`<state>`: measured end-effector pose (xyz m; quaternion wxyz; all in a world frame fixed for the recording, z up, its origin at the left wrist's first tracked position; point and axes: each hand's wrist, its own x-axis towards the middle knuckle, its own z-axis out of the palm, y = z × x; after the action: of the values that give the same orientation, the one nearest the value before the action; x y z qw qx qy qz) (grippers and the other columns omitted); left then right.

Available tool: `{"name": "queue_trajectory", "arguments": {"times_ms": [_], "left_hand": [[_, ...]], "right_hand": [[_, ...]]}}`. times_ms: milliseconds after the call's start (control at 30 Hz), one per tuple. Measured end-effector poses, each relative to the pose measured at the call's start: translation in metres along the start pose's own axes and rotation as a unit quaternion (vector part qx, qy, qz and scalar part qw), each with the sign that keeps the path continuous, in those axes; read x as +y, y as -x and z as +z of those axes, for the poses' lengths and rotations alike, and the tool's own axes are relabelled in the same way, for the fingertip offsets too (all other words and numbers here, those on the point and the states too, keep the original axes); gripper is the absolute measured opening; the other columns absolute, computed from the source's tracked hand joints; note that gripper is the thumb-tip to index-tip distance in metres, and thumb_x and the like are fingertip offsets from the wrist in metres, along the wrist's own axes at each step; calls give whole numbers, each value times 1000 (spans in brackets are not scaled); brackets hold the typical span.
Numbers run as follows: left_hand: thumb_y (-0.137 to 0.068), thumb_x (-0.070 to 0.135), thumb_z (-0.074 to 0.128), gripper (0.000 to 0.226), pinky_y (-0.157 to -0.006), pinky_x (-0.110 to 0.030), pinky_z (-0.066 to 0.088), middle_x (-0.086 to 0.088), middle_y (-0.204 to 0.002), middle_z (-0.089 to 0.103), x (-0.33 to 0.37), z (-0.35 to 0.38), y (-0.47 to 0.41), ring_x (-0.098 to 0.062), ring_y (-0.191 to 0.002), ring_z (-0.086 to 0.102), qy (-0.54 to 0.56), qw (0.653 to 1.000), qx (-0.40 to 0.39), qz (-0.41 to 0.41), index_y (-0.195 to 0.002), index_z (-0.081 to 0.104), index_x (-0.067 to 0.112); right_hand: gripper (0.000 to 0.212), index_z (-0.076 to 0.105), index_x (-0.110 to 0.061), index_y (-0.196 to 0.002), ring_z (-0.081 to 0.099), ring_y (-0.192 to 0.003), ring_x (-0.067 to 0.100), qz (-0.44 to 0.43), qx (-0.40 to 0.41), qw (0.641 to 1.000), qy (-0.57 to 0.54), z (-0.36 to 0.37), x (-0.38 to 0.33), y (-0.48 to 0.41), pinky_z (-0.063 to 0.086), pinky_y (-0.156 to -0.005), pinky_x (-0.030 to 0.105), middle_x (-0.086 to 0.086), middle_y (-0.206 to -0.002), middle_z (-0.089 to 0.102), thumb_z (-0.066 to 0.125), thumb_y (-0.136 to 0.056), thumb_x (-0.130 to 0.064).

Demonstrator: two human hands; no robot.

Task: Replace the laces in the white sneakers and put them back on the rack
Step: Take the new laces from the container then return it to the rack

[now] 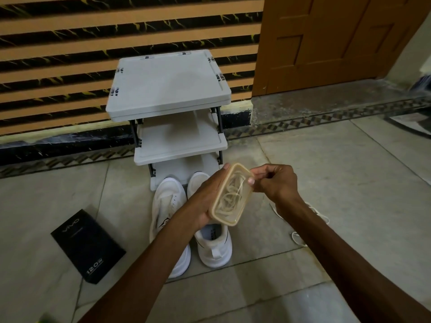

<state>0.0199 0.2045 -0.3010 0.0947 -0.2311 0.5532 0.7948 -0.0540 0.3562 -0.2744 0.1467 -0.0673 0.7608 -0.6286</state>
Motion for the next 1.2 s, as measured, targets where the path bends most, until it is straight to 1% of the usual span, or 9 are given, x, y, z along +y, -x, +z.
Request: {"name": "queue_trajectory", "arguments": {"times_ms": [167,433,567,667,867,1000,1067,1133,1200], "left_hand": [[-72,70,55,77,-81,-38,54,-14,-115,70,-4,-6,-6,-28,-106,67,56,998,13,7,-126,61,14],[-90,61,53,68,-91,-44,51,-16,-123,64,-1,-12,-9,-30,-109,63,209,978,-4,-18,-135,55,10],[-90,62,51,67,-102,-47,46,-16,-128,60,-6,-17,-14,-30,-113,59,252,968,-5,12,-136,55,12],[-90,62,50,67,-91,-48,52,-14,-127,59,-4,-26,-13,-29,-107,60,285,958,13,28,-137,54,14],[-90,62,50,67,-88,-46,52,-10,-123,60,-2,-28,-1,-27,-106,59,291,956,-18,18,-138,53,16],[-87,62,54,62,-88,-44,51,-9,-113,64,-7,-19,4,-26,-96,63,274,961,-27,2,-131,56,18],[-87,61,54,65,-88,-44,51,-9,-114,63,-9,-15,6,-26,-97,63,263,965,-25,-1,-135,54,18],[-90,61,51,67,-88,-45,52,-9,-116,63,-12,-12,8,-26,-98,63,258,966,-24,-3,-140,51,16],[-91,61,49,65,-89,-45,52,-10,-118,64,-14,-8,9,-26,-98,64,258,966,-28,-2,-138,53,16]], "right_hand": [[17,74,-11,-78,71,-70,22,-21,-4,1000,23,-5,-4,-2,61,-67,34,6,-72,73,80,-71,3],[14,61,-8,-83,59,-99,36,-131,-198,971,26,-34,-26,-1,52,-82,46,10,-97,66,69,-81,5],[14,62,-4,-84,63,-94,31,-145,-295,944,41,-50,-45,7,54,-78,36,13,-94,67,70,-79,6],[16,66,-6,-78,67,-86,25,-153,-323,924,135,-65,-41,13,59,-74,36,9,-88,69,74,-75,7],[15,57,-26,-74,59,-74,13,-310,-262,785,468,-50,51,33,53,-59,36,-7,-83,60,64,-66,-15],[6,56,-18,-78,54,-78,23,-335,-294,717,536,-50,102,52,48,-58,38,1,-88,56,51,-77,-21],[26,61,-16,-84,55,-84,23,-300,-333,705,550,-53,110,53,50,-66,41,2,-95,58,38,-84,-28],[23,66,-16,-86,59,-89,20,-256,-338,734,531,-56,101,50,51,-73,39,0,-99,62,45,-84,-25],[6,69,-19,-83,63,-82,10,-257,-256,843,398,-54,76,47,54,-71,34,-6,-93,66,63,-84,-18]]}}
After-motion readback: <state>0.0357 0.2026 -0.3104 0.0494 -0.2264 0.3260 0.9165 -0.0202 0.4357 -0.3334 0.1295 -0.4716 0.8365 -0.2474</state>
